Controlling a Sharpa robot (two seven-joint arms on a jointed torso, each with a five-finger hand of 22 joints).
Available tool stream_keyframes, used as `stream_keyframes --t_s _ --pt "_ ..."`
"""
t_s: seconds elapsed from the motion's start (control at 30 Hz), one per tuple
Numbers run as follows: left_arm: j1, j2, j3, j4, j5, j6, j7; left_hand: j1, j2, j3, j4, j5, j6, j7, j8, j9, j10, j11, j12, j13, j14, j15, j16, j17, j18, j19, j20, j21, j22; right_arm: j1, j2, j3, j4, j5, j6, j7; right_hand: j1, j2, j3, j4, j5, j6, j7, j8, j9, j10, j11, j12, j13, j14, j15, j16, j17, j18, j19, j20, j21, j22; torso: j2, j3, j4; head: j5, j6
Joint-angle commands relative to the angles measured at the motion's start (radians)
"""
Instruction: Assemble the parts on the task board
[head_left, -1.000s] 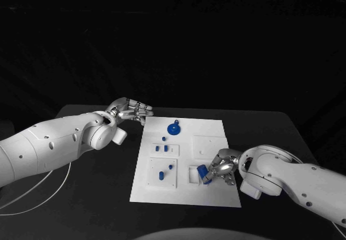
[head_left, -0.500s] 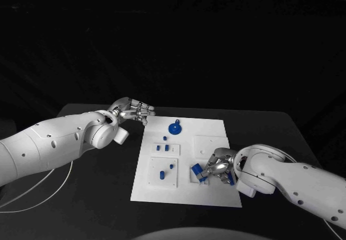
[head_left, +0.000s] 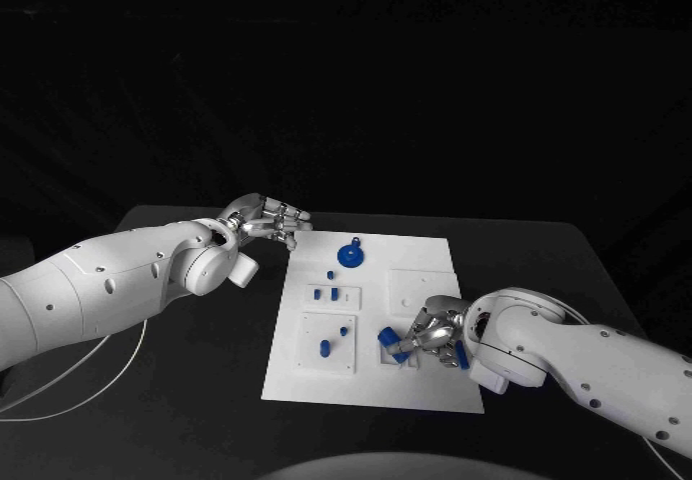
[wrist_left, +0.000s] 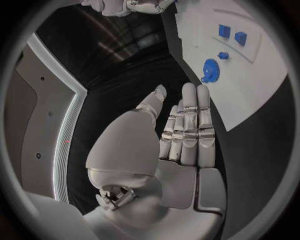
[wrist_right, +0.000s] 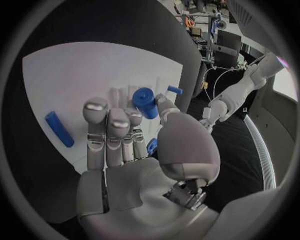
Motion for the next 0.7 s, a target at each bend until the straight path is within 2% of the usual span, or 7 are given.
stream_keyframes --t_s 0.03,0.1,0.13,0.17,0.2,0.37,0.7 --pt "0.000 0.002 0.000 0.001 -0.009 0.020 -0.001 0.000 0.008 -0.009 0.002 -0.003 -0.006 0.002 -0.003 0.000 -0.008 0.003 -0.003 0.002 0.003 0.007 -0.007 -0.001 -0.002 0.003 0.000 0.001 -0.001 -0.001 0.001 -0.001 0.002 -0.008 0.013 -0.027 0.016 -0.012 -0.047 0.067 -0.033 -0.012 0.001 -0.002 0.007 -0.002 0.005 -0.004 -0.002 0.002 0.002 -0.006 -0.002 0.002 0.050 0.005 -0.007 0.077 0.000 0.0007 -0.0001 0.000 -0.001" --pt "0.000 0.002 0.000 0.001 -0.009 0.020 -0.002 0.000 0.008 -0.009 0.002 -0.003 -0.006 0.002 -0.003 0.000 -0.009 0.003 -0.003 0.002 0.003 0.007 -0.007 -0.001 -0.002 0.003 0.001 0.001 -0.002 -0.001 0.001 -0.001 0.004 -0.006 0.011 -0.026 0.026 -0.017 -0.081 0.117 -0.046 -0.014 0.002 -0.001 0.013 -0.002 0.006 -0.003 -0.003 0.002 0.000 -0.005 -0.002 0.002 0.050 0.005 -0.006 0.078 0.000 0.0008 -0.0004 0.000 0.000" --pt "0.000 0.002 0.000 0.001 -0.010 0.021 -0.003 0.000 0.008 -0.009 0.002 -0.003 -0.006 0.002 -0.003 0.000 -0.009 0.003 -0.003 0.002 0.003 0.007 -0.007 -0.001 -0.002 0.003 0.001 0.001 -0.002 -0.001 0.001 -0.001 0.005 -0.005 0.009 -0.026 0.023 -0.011 -0.113 0.125 -0.043 -0.016 0.001 -0.002 0.015 -0.002 0.005 -0.003 -0.004 0.002 0.001 -0.005 -0.001 0.002 0.050 0.005 -0.008 0.077 0.000 0.0008 -0.0005 0.000 0.000" --pt "0.000 0.002 0.000 0.001 -0.010 0.021 -0.003 0.000 0.008 -0.009 0.002 -0.003 -0.006 0.002 -0.003 0.000 -0.009 0.003 -0.003 0.002 0.003 0.007 -0.007 -0.001 -0.002 0.003 0.001 0.001 -0.002 0.000 0.001 -0.001 0.006 -0.004 0.008 -0.026 0.012 0.009 -0.156 0.119 -0.045 -0.017 0.001 -0.002 0.016 -0.003 0.006 -0.003 -0.004 0.002 0.001 -0.005 -0.001 0.002 0.050 0.005 -0.006 0.078 0.000 0.0007 -0.0006 0.000 0.000" --pt "0.000 0.002 0.000 0.001 -0.010 0.021 -0.003 0.000 0.008 -0.009 0.002 -0.003 -0.006 0.002 -0.003 0.000 -0.009 0.003 -0.003 0.002 0.003 0.007 -0.007 -0.001 -0.002 0.003 0.001 0.001 -0.002 0.000 0.000 -0.001 0.008 -0.003 0.007 -0.025 0.007 0.016 -0.175 0.117 -0.045 -0.018 0.001 -0.002 0.018 -0.002 0.006 -0.001 -0.004 0.003 0.002 -0.005 -0.001 0.002 0.050 0.005 -0.005 0.078 0.000 0.0007 -0.0006 0.000 0.000" --pt "0.000 0.001 0.000 0.000 -0.012 0.021 -0.005 0.000 0.008 -0.011 0.002 -0.003 -0.007 0.002 -0.003 0.000 -0.010 0.003 -0.002 0.002 0.003 0.008 -0.007 -0.002 -0.001 0.003 0.001 0.001 -0.003 0.000 -0.005 -0.001 0.017 -0.001 0.007 -0.024 -0.010 0.016 -0.191 0.127 -0.086 -0.018 0.000 -0.002 0.019 -0.002 0.005 -0.004 -0.007 0.002 0.002 -0.006 -0.002 0.002 0.050 0.005 -0.006 0.077 0.000 0.0012 -0.0001 0.000 0.001" --pt "0.000 0.001 0.000 -0.003 -0.013 0.021 -0.008 0.001 0.009 -0.014 0.004 -0.002 -0.015 0.001 -0.003 0.000 -0.013 0.004 -0.002 0.002 0.003 0.008 -0.007 -0.002 -0.001 0.003 0.001 0.001 -0.005 -0.001 -0.017 -0.001 0.031 0.004 0.022 -0.023 -0.012 0.029 -0.191 0.123 -0.088 -0.008 -0.002 -0.002 0.019 -0.002 0.004 -0.011 -0.014 0.002 0.001 -0.011 -0.006 0.002 0.050 0.005 -0.011 0.076 0.000 0.0008 0.0000 0.001 0.002"
